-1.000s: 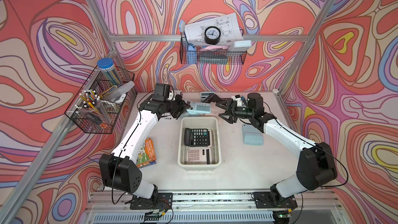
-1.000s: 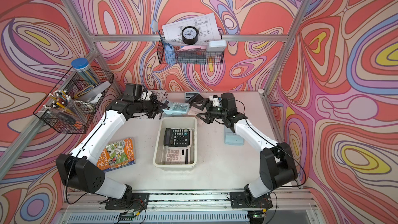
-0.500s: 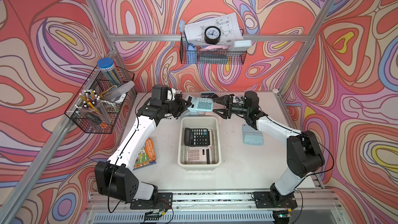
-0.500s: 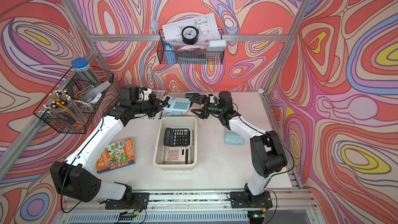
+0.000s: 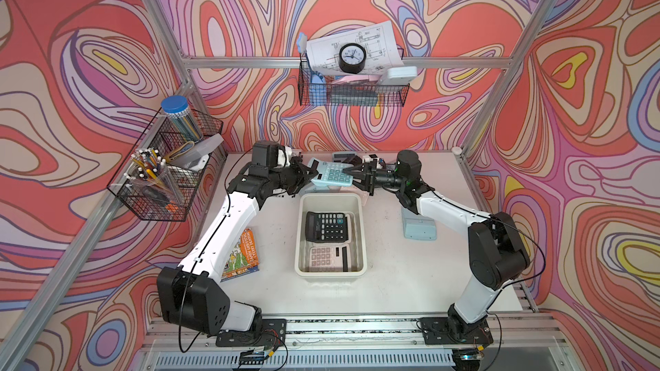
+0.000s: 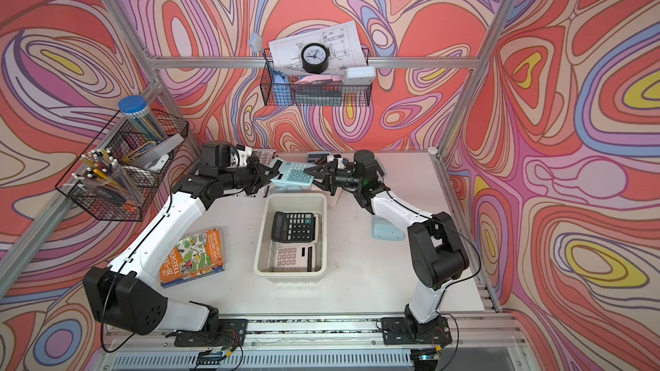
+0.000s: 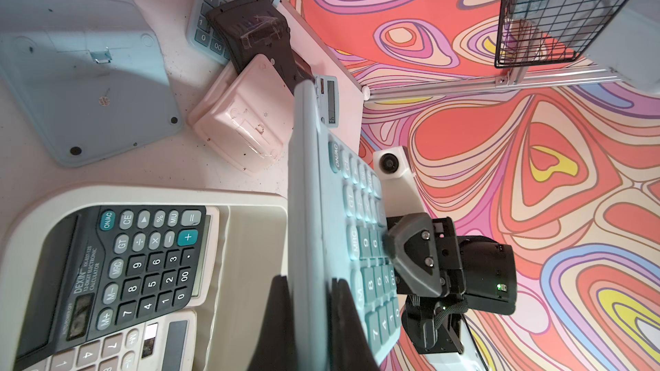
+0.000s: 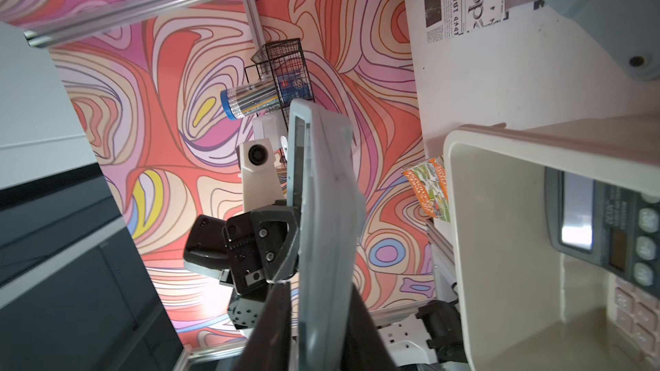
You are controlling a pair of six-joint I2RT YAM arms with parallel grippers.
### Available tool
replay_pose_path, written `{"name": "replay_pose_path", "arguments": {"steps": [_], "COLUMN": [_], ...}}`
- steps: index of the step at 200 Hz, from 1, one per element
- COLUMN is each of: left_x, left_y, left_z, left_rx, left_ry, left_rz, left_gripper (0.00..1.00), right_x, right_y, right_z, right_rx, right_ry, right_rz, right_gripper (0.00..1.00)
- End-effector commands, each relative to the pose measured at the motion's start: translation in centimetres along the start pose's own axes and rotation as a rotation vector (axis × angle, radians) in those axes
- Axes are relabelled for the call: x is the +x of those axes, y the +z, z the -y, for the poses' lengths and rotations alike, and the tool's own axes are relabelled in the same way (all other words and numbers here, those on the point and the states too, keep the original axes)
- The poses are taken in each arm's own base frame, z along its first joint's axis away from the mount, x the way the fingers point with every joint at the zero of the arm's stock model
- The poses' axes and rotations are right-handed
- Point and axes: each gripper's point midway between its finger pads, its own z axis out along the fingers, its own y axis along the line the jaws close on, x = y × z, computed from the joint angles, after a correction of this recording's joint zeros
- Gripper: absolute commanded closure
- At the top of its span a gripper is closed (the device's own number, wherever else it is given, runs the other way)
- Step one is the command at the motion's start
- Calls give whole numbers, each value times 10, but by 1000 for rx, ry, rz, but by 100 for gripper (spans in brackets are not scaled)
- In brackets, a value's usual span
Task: Put the calculator in the storage box
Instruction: Pick up the calculator at the center of the board, then place the calculator in the storage box.
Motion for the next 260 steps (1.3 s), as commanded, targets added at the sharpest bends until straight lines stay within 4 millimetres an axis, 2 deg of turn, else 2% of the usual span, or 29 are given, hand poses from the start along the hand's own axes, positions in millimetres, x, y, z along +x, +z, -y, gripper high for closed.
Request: {"name": "replay_pose_path", "arguments": {"steps": [1,20,31,47,69,103,124,149,184,212,260], "left_x": [2,1,1,1,-1,-6,-6,0,10,16,18], "left_y": [-10,-13,-16,-23,-39,-64,-70,-71,-74,-76,-80], "left_z": [13,11,8,3,-12,-44,-52,-56,-65,-73,-73], "left_rx": [34,11,-17,-67,-159,-251,-259,-268,-278,-299,-302], "left_ry": [53,60,64,76,64,-8,-25,-29,-41,-57,-36], "left_rz": [16,26,32,35,60,104,106,85,67,56,62], "left_gripper": [92,47,28,13,2,1,1,2,1,2,1], "right_x": [2,2,3,8,20,44,57,76,101,113,128], "right_y": [3,3,2,-1,-10,-30,-35,-23,-5,1,9], "right_z": [-9,-3,1,7,20,50,64,78,111,128,152], "right_rx": [-11,9,29,80,206,409,476,533,678,775,877], "right_ry": [-47,-46,-51,-69,-101,-146,-147,-158,-158,-158,-156], "right_rz": [-20,-22,-23,-30,-53,-107,-118,-127,-146,-137,-130], "right_gripper": [93,98,100,100,100,100,100,100,100,100,100]}}
